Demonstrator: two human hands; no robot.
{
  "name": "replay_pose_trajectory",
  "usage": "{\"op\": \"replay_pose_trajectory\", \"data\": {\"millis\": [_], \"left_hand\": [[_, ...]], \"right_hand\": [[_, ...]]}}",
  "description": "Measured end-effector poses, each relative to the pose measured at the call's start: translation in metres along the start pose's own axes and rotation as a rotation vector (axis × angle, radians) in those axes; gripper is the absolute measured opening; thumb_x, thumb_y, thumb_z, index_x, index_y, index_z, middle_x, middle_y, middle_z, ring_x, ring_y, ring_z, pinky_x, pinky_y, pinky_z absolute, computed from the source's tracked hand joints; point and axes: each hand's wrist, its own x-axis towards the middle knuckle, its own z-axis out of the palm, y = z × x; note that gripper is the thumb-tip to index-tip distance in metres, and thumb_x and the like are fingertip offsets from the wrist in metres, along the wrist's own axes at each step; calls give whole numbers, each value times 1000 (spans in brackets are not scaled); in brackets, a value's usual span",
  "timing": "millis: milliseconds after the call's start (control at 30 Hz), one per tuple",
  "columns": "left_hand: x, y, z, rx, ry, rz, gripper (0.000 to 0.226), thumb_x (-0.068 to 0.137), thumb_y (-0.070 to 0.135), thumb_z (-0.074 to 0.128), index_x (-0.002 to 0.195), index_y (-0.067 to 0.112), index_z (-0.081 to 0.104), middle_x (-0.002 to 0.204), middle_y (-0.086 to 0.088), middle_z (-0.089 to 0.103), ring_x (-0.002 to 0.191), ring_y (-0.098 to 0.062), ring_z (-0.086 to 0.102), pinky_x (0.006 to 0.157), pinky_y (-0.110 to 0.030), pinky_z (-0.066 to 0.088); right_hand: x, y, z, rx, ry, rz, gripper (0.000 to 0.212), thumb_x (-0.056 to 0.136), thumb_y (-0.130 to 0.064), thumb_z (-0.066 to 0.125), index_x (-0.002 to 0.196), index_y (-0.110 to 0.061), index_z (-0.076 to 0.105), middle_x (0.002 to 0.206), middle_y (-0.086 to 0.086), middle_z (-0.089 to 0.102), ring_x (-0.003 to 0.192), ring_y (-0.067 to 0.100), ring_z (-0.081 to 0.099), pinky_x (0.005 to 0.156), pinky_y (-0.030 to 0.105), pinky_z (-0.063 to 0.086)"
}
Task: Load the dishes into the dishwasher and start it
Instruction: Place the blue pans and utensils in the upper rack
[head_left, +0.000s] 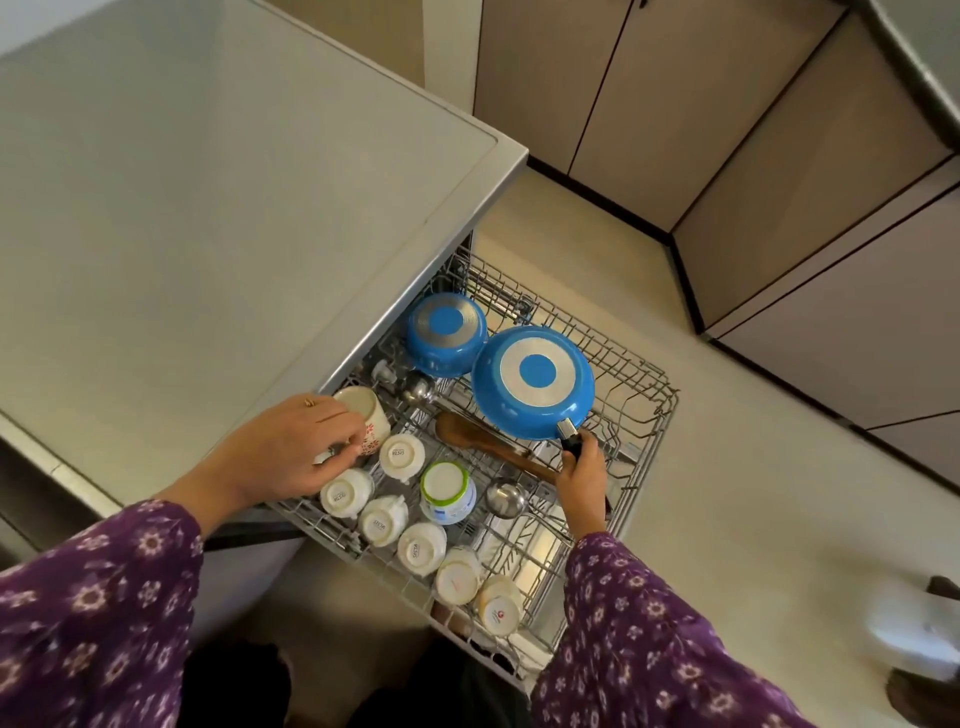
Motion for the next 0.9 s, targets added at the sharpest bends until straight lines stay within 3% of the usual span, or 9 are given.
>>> {"op": "replay_pose_trajectory", "data": {"millis": [433,733,900], "left_hand": [[-1,2,-1,-2,20,16,18,89,30,45,77,20,56,69,15,46,60,-7,42,61,-26,46],[-3,-4,5,4,24,19,11,89,28,47,79,24,48,72,19,33,64,-4,31,70,-14,29],[-3,-5,4,2,52,37,12,89,26,47,78,24,46,70,22,25,65,-4,26,68,-13,25]], "right_hand": [[17,5,3,-42,-67,98,42,91,8,42,129,-8,44,122,14,51,112,25,50,100,44,44],[34,-6,10,-162,-78,250,27,94,-3,46,121,0,48,117,20,57,107,31,56,93,43,49],[34,-16,10,-272,-119,283,36,91,-1,51,126,1,44,123,21,50,112,31,53,96,41,48]]}}
